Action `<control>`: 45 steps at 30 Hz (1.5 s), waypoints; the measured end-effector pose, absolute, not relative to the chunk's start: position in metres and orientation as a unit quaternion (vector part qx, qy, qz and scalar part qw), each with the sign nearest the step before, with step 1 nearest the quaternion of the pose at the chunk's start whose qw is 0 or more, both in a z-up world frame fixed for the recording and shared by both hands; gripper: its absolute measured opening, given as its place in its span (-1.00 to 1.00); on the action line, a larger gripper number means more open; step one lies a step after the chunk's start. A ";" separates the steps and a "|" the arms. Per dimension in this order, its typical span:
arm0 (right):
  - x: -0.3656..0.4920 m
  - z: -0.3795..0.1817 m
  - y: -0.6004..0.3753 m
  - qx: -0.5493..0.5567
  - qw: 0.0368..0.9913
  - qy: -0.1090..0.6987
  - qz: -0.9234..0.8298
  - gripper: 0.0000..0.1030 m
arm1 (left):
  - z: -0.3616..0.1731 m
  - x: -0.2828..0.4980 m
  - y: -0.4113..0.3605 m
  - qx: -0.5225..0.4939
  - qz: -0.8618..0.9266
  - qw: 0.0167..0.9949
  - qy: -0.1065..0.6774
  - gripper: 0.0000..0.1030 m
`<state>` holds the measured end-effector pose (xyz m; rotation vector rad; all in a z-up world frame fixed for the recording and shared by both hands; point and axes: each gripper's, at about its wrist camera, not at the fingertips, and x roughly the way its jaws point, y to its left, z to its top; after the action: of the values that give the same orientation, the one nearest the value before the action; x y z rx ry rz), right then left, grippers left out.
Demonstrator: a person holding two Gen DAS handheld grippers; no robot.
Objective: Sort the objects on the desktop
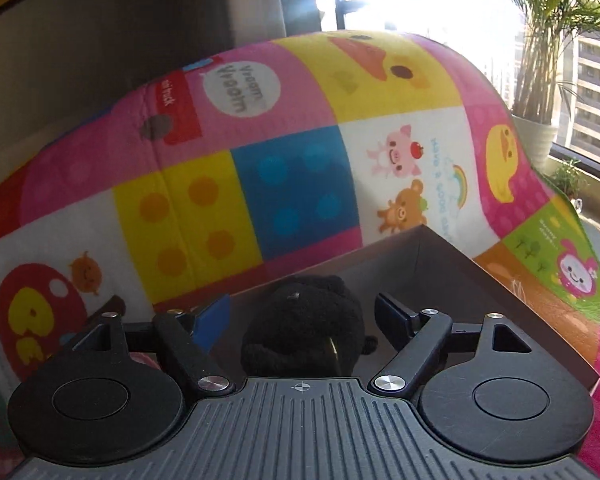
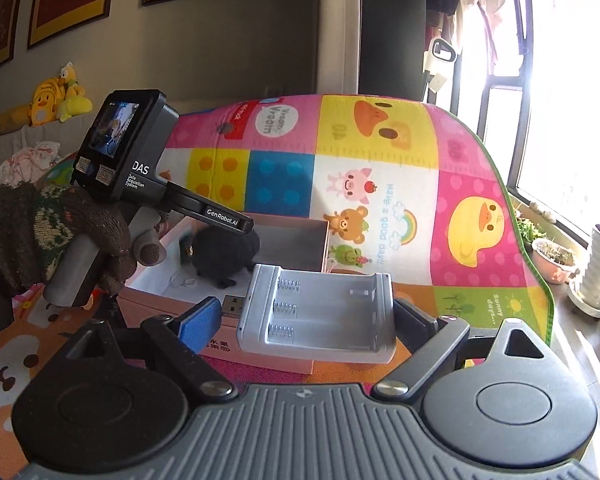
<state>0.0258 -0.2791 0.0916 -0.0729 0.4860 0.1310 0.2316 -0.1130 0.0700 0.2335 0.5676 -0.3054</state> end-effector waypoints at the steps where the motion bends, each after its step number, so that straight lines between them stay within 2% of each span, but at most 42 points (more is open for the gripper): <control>1: 0.028 0.090 -0.279 -0.035 0.967 0.243 0.064 0.77 | 0.075 0.228 -0.108 0.106 -0.147 0.946 0.269 0.83; 8: 0.030 0.090 -0.271 -0.032 0.966 0.246 0.068 0.77 | 0.098 0.153 -0.057 0.047 -0.139 0.964 0.222 0.89; 12: 0.041 0.097 -0.261 -0.032 0.964 0.251 0.075 0.77 | 0.078 0.091 -0.031 0.002 -0.162 0.956 0.246 0.94; 17: 0.078 0.105 -0.240 -0.031 0.959 0.270 0.083 0.77 | 0.051 0.040 -0.009 0.007 -0.156 0.951 0.266 0.96; 21: 0.117 0.100 -0.227 -0.040 0.955 0.290 0.057 0.80 | 0.035 0.030 0.018 -0.045 -0.116 0.953 0.278 0.97; 23: 0.135 0.092 -0.224 -0.033 0.945 0.319 0.055 0.93 | 0.028 0.034 0.030 -0.080 -0.097 0.952 0.277 0.97; 27: 0.143 0.083 -0.210 -0.039 0.937 0.343 0.050 0.93 | 0.025 0.036 0.044 -0.121 -0.093 0.955 0.255 0.97; 31: 0.143 0.082 -0.181 -0.106 0.936 0.331 0.061 0.93 | 0.022 0.032 0.046 -0.128 -0.103 0.954 0.249 0.98; 33: 0.153 0.078 -0.165 -0.141 0.931 0.330 0.062 0.83 | 0.022 0.030 0.046 -0.133 -0.110 0.953 0.249 0.99; 35: 0.174 0.078 -0.159 -0.123 0.928 0.347 0.063 0.63 | 0.021 0.031 0.046 -0.139 -0.116 0.950 0.254 0.99; 38: 0.207 0.078 -0.159 -0.066 0.928 0.361 0.070 0.61 | 0.020 0.030 0.046 -0.140 -0.119 0.949 0.256 0.99; 43: 0.232 0.055 -0.149 -0.072 0.904 0.416 0.066 0.61 | 0.021 0.028 0.045 -0.143 -0.127 0.949 0.252 1.00; 45: 0.236 0.047 -0.150 -0.063 0.901 0.425 0.054 0.52 | 0.020 0.028 0.045 -0.143 -0.130 0.947 0.255 1.00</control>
<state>0.2361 -0.1495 0.0469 -0.1304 0.8794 0.1108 0.0283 0.0447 0.0203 -0.2918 0.5194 -0.2638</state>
